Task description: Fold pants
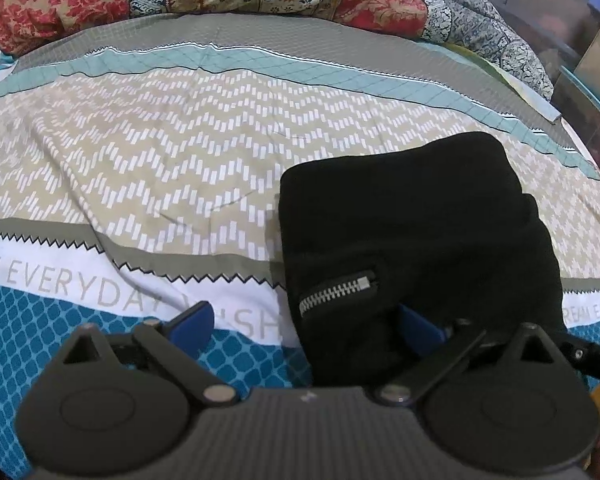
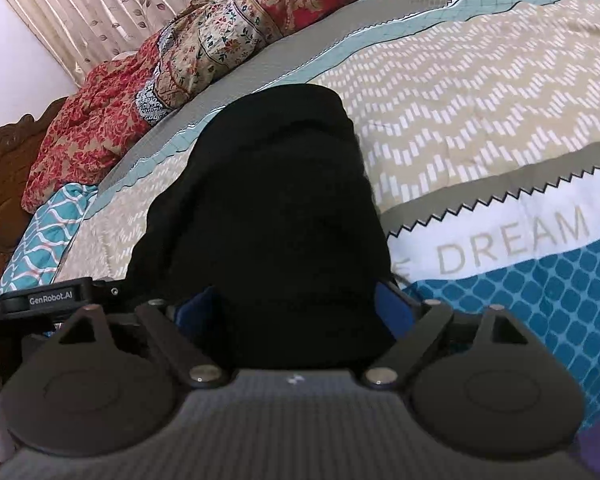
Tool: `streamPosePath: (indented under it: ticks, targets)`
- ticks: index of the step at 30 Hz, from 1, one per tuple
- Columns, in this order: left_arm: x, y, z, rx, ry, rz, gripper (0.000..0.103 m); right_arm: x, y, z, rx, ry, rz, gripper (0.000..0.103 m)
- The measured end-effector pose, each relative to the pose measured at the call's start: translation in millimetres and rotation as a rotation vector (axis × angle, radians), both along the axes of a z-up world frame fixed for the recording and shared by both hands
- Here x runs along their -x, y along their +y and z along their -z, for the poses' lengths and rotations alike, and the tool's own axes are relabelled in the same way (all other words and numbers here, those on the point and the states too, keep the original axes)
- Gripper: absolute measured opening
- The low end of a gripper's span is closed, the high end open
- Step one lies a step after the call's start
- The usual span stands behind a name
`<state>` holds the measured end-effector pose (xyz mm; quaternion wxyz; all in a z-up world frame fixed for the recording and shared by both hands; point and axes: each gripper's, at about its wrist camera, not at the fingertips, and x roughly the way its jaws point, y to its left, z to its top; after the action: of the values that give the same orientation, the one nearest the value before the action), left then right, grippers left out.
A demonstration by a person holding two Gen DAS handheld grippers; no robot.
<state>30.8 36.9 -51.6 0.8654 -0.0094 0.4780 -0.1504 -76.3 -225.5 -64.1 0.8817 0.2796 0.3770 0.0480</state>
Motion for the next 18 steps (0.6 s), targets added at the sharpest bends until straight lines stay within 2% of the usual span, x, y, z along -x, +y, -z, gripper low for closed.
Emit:
streamPosePath:
  ticks: [18]
  targets:
    - [-0.2,-1.9,-1.5,-0.027,-0.001,-0.007,0.103,0.1,-2.5,0.9,-0.008,0.003,0.001,0.092]
